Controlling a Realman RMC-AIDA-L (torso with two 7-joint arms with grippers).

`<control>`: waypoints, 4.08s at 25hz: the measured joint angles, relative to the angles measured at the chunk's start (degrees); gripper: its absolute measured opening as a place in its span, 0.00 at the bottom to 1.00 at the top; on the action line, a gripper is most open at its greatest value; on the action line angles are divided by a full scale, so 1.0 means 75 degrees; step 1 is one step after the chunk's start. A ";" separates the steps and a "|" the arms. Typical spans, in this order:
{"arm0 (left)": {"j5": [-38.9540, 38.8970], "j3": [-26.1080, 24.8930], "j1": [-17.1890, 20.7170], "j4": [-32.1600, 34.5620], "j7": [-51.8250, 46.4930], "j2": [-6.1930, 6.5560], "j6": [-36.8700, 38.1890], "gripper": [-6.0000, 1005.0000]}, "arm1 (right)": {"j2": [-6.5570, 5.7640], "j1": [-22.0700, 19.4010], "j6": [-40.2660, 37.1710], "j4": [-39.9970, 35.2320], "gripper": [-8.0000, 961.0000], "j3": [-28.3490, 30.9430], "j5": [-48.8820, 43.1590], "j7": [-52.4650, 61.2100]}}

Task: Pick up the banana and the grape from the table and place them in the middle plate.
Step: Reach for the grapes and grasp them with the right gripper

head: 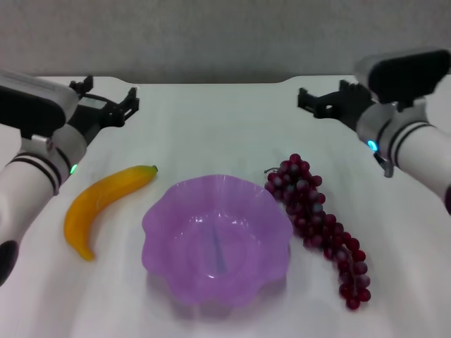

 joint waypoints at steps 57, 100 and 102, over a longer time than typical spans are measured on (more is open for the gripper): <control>0.0001 -0.0078 0.0088 -0.0041 0.0223 0.0018 0.0000 0.86 | 0.0137 -0.1853 0.4130 -0.3310 0.85 0.3086 -0.2280 -0.2353; 0.0001 -0.0011 0.0018 -0.0053 0.0205 -0.0034 0.0047 0.86 | 0.0145 -0.1717 0.2469 -0.1990 0.82 0.0793 -0.1191 -0.2353; 0.0010 -0.0007 0.0013 -0.0053 0.0202 -0.0034 0.0046 0.86 | 0.0145 -0.1717 0.2440 -0.1980 0.81 0.0775 -0.1191 -0.2353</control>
